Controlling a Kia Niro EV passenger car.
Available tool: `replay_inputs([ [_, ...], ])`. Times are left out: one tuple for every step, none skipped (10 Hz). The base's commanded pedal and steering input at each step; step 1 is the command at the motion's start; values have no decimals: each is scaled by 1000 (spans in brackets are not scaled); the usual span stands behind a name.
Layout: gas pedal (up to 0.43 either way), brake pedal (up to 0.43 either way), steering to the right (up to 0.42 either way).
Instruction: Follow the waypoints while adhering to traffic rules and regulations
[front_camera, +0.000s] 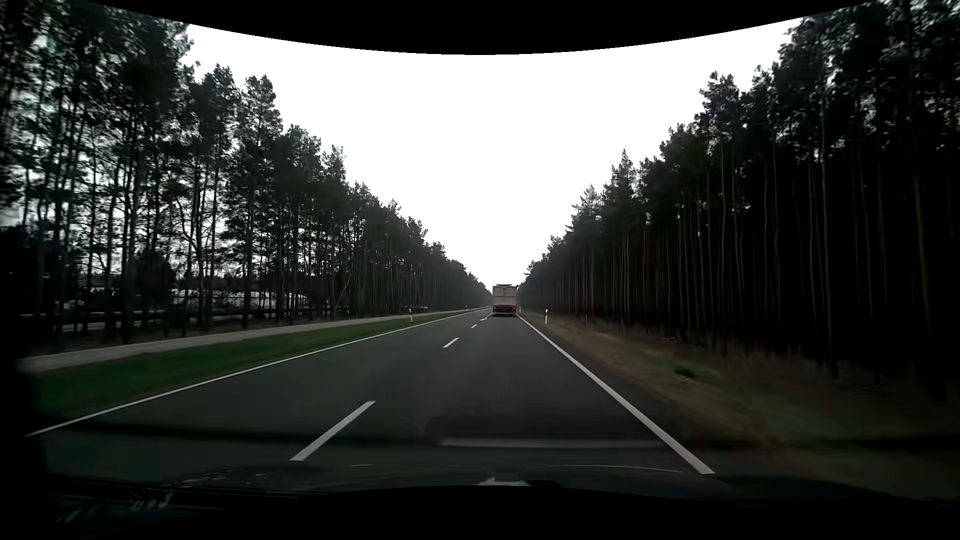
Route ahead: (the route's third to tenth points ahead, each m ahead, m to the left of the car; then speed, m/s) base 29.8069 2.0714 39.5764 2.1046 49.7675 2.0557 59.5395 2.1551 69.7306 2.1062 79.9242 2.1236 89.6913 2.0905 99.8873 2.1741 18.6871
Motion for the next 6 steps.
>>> replay_inputs([
  [197,0,2],
  [197,0,2],
  [197,0,2],
  [197,0,2],
  [197,0,2],
  [197,0,2],
])
